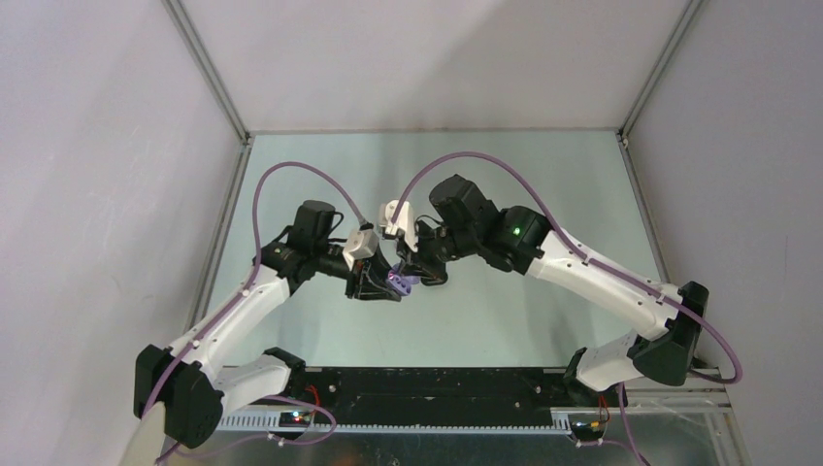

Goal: Insert the wireless bluetooth earbuds into the charging case
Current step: Insert the left earbud into the left side groove of the charging case, then pick up the right earbud from the center of the board.

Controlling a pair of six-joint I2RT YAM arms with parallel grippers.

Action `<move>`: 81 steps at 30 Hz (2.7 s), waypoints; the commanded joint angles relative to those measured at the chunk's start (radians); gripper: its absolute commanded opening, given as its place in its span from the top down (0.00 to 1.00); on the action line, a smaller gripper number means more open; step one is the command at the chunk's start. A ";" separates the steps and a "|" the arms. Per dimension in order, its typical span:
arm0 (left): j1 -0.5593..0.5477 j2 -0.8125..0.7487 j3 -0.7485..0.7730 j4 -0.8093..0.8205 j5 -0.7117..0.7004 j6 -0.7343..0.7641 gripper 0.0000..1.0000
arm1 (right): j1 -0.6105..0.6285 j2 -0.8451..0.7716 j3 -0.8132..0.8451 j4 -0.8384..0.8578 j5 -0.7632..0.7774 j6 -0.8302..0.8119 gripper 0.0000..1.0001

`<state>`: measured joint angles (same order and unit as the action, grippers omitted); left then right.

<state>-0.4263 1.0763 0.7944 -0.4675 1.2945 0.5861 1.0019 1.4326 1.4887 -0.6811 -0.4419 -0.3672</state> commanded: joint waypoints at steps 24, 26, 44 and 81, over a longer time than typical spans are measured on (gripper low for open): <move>0.233 -0.092 0.066 -0.022 -0.033 0.050 1.00 | -0.501 0.542 0.217 0.200 -0.202 0.456 0.72; 0.237 -0.100 0.059 -0.007 -0.037 0.042 1.00 | -0.498 0.639 0.269 0.189 -0.212 0.503 0.72; 0.256 -0.102 0.030 0.043 -0.020 0.023 1.00 | -0.422 0.921 0.489 0.108 -0.196 0.523 0.63; 0.256 -0.089 0.017 0.063 -0.010 0.015 1.00 | -0.349 0.927 0.504 0.062 0.044 0.312 0.66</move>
<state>-0.1799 0.9939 0.8146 -0.4290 1.2602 0.6018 0.6544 2.4317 2.0197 -0.5919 -0.4995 0.0231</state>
